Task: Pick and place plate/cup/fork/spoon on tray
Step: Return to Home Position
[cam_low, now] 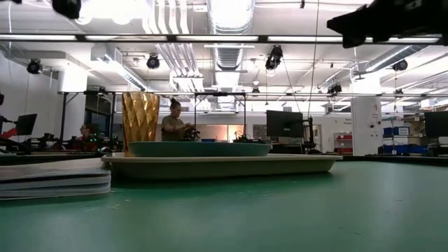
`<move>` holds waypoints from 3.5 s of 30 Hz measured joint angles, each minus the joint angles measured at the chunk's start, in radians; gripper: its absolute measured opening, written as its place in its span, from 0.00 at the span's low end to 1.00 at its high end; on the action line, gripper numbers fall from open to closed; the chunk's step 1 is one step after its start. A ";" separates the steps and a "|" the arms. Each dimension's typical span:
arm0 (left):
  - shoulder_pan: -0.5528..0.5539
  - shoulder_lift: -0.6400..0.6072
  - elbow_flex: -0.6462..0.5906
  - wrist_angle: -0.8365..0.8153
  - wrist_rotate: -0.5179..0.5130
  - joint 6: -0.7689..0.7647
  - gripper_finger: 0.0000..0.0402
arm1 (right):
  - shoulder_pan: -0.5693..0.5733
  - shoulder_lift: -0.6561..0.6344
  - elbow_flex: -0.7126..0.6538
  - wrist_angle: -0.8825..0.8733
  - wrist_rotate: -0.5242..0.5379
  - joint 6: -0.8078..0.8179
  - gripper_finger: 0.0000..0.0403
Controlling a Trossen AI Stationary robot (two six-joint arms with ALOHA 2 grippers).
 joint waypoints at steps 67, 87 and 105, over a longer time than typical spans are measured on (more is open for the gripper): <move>0.001 -0.119 -0.513 0.370 -0.019 -0.078 0.00 | -0.002 -0.438 -0.316 -0.183 0.008 0.055 0.11; 0.000 -0.113 -0.513 0.370 -0.019 -0.078 0.00 | -0.002 -0.438 -0.317 -0.184 0.008 0.055 0.11; 0.001 -0.113 -0.513 0.370 -0.019 -0.078 0.00 | -0.002 -0.438 -0.317 -0.185 0.008 0.055 0.11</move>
